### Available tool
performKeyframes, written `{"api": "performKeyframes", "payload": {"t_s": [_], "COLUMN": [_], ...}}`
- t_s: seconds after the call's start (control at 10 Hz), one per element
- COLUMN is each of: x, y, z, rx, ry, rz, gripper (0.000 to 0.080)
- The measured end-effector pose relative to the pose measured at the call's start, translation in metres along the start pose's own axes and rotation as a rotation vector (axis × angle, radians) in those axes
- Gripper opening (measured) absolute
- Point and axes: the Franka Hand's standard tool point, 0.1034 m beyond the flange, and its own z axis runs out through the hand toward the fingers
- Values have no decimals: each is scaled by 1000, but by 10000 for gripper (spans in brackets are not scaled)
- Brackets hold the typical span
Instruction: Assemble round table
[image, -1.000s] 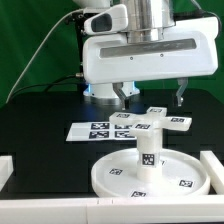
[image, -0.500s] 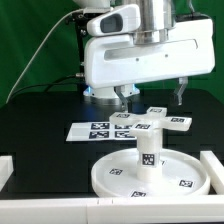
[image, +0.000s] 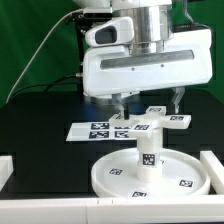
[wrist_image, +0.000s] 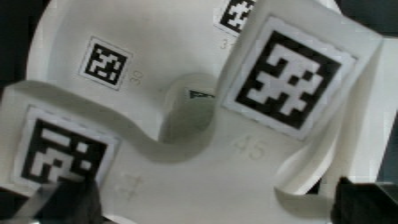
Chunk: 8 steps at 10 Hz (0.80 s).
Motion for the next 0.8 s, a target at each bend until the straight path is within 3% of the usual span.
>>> {"api": "performKeyframes", "payload": {"t_s": [0.2, 0.8], "x": [2, 4], "y": [-1, -5], "z": [0, 1], "rx": [-24, -44], "ry": [22, 21], "rz": [-56, -176], "gripper": [649, 649]}}
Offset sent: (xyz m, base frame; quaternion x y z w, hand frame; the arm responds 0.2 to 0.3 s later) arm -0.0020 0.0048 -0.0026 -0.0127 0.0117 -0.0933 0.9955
